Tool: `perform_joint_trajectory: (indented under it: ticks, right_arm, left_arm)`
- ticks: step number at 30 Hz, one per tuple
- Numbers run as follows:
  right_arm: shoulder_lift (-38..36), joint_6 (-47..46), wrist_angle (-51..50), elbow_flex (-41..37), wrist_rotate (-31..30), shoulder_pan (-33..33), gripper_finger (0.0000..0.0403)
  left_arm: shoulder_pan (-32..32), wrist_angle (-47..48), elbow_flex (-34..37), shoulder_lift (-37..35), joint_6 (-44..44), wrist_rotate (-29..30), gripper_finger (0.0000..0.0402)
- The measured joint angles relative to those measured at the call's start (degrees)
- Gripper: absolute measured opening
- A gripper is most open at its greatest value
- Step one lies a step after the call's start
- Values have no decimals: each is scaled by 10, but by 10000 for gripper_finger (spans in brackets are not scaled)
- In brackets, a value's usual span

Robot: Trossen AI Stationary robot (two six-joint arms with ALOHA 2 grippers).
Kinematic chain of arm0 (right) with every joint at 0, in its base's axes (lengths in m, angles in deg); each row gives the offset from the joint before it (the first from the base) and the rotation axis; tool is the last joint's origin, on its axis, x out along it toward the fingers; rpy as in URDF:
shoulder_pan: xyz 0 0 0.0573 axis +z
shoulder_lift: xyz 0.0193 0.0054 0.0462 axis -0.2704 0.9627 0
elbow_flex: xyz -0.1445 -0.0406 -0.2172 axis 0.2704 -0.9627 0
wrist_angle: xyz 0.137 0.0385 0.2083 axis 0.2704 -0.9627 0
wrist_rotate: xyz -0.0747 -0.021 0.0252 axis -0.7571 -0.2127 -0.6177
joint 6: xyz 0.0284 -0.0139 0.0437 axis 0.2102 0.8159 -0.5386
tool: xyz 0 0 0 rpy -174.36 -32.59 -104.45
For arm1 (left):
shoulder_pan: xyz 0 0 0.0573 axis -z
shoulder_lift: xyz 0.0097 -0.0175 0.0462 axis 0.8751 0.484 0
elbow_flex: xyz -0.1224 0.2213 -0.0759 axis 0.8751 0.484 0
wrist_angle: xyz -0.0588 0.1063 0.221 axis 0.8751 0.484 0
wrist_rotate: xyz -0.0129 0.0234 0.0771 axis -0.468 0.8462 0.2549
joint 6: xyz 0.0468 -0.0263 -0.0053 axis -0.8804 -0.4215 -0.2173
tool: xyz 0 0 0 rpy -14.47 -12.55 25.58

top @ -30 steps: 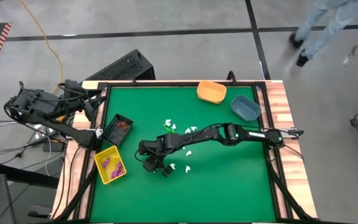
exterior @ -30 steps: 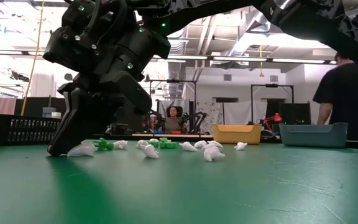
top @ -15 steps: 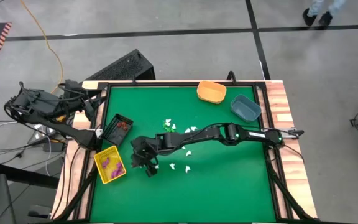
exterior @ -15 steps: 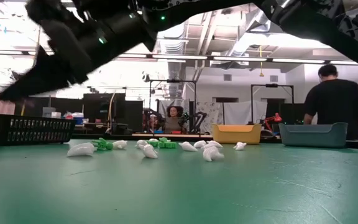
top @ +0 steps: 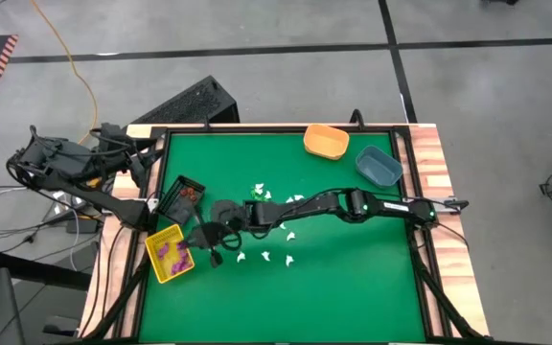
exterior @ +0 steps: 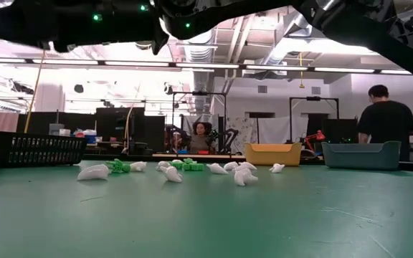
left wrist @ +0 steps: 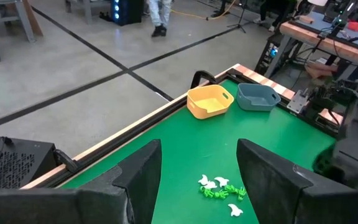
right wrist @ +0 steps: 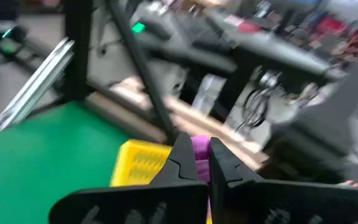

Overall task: Sort Halloween decoration
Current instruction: Put the pink skeleton toy into the yellow bin

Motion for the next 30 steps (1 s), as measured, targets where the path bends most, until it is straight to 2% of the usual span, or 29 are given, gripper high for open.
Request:
perform_joint_trajectory:
  ticks: [8,13,18,27,30]
  right_arm:
    - [0,-73,112,0,-1,-16,1]
    - [44,-153,203,5,-7,-16,1]
    - [73,-172,205,4,-21,-9,1]
    - [87,-206,192,3,-6,-9,1]
    - [101,-212,215,6,0,-7,1]
  left_arm:
    - [0,0,0,0,-7,-2,199]
    - [0,-1,0,0,-14,7,199]
    - [0,0,0,0,-16,7,199]
    - [0,0,0,0,-16,8,199]
    - [0,0,0,0,-16,14,199]
